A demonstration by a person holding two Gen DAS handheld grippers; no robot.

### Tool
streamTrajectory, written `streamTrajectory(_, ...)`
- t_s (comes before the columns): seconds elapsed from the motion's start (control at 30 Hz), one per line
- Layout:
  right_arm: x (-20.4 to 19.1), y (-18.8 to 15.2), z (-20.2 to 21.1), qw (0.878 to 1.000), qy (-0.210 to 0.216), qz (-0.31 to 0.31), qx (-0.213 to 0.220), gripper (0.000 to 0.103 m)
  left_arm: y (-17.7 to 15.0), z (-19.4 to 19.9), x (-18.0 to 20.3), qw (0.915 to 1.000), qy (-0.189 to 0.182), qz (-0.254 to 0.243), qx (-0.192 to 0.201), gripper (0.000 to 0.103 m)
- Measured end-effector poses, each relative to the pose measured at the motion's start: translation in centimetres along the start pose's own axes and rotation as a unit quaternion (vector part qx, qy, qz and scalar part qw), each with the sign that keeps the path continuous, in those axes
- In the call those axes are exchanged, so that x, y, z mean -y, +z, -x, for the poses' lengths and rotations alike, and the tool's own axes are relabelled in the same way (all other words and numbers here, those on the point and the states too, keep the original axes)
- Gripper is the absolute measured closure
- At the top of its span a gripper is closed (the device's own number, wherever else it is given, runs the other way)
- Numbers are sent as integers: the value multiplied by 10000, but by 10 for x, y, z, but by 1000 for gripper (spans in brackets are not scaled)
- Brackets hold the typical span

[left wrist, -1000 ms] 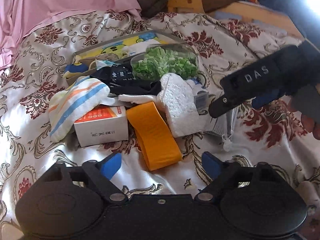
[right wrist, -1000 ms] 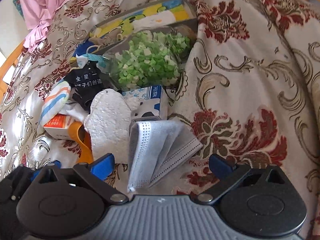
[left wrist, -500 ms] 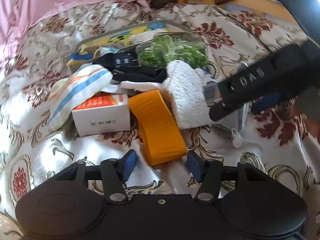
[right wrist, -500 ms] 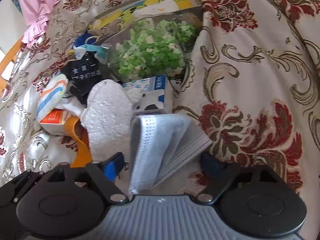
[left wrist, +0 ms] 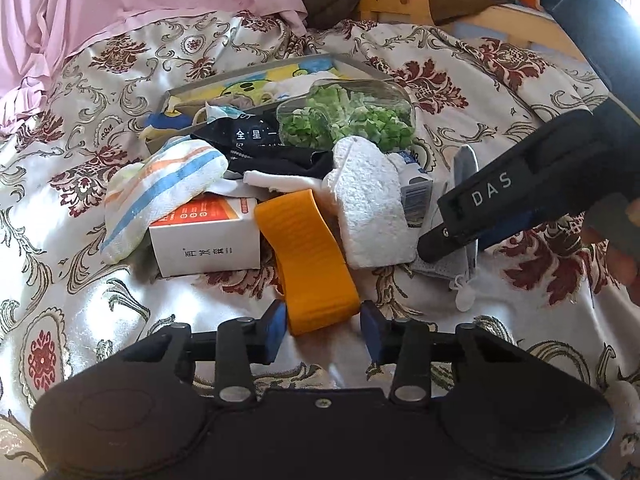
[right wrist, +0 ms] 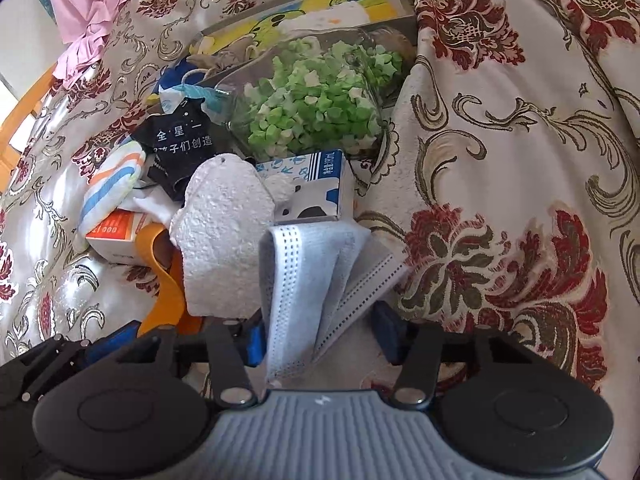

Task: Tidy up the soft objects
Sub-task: 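Grasp the orange silicone piece with the left tool while the right tool grasps the grey face mask, then carry the orange piece and mask to the cartoon tray and open both tools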

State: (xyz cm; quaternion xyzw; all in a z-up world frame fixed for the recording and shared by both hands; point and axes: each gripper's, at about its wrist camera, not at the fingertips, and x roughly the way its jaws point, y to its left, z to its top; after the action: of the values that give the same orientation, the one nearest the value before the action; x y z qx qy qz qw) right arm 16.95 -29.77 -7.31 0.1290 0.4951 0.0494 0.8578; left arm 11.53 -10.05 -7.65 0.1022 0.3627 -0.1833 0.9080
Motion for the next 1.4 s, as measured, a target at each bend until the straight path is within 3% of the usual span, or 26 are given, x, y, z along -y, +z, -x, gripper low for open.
streamTrajectory(0.13, 0, 0, 0, 10000, -14, -7, 41, 57, -1, -1, -1, 10000, -26, 38, 11, 59)
streamTrajectory(0.4, -1, 1, 2, 9999, 15, 53, 94, 62, 1, -11, -3, 9998, -19, 194, -61, 48)
streamTrajectory(0.57, -3, 1, 6, 9997, -10, 146, 186, 70, 2, -9, -6, 9997, -69, 250, 17, 60)
streamTrajectory(0.87, 0, 1, 21, 9989, 23, 168, 442, 85, 0, 2, -2, 9992, -165, 307, 187, 62)
streamTrajectory(1.23, 2, -8, 59, 9929, 219, 153, 1157, 90, -3, 37, -2, 9964, -211, 653, 491, 62)
streamTrajectory(1.4, -4, -11, 78, 9847, 387, 385, 1653, 90, -9, 55, 7, 9963, -176, 451, 716, 62)
